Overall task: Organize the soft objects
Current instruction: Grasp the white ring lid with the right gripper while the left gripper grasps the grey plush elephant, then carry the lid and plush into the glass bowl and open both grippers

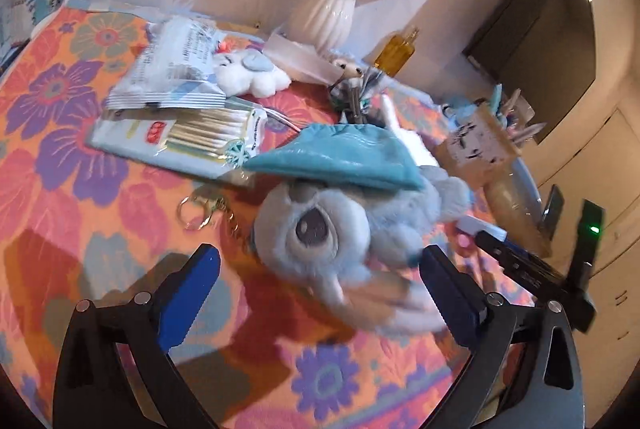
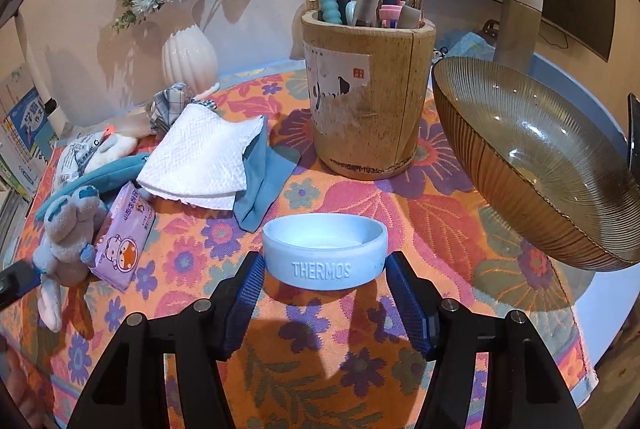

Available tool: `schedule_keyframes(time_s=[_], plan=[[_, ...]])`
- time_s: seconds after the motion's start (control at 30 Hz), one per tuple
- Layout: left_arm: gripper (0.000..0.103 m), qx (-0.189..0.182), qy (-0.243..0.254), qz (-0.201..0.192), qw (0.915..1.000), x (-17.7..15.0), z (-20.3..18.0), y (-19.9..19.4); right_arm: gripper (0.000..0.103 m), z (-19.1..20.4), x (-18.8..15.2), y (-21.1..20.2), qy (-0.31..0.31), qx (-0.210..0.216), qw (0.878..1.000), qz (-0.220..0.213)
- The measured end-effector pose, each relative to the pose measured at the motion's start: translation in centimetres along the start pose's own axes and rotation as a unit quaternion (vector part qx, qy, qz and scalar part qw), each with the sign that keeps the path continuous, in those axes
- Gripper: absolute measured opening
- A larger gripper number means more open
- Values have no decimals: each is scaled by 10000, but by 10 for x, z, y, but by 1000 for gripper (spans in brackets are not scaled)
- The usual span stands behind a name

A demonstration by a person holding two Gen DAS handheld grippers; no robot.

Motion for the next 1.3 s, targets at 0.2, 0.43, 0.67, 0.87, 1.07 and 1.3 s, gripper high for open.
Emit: schedule_keyframes(time_s=[0.2,0.43,0.67,0.87,1.07,1.3], plan=[[79,89,116,91,9999,3,-9,30,67,-1,-3,6,-129,29,9999,47],[49,340,265,-65,9991,-2,-5,19,68,-11,-18,16,-43,125,9996,253],[49,315,315,-189,9988,-20,-1,-17,65,-2,-17,18,-167,-134,9997,100],[49,93,544,-324,9979,-30,-21,-49,64,-1,-17,-7,-207,5,9997,-160],[49,-83,973,-454,9942,-24,-68,-56,64,-14,-7,-34,-122,-62,9992,-385],[49,-337,1669,-349,9848,-19,-142,-32,64,-52,-3,-72,114,-243,9972,-698]])
Point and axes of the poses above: each gripper's, at about its wrist camera, not at the fingertips, and y roughly the way its jaws point, z to its left, x to its top, the point moved 5 cm from there along y, roughly the way its jaws point, and after that the axes turned 2 degrees about -z, right-handed, at the moved point
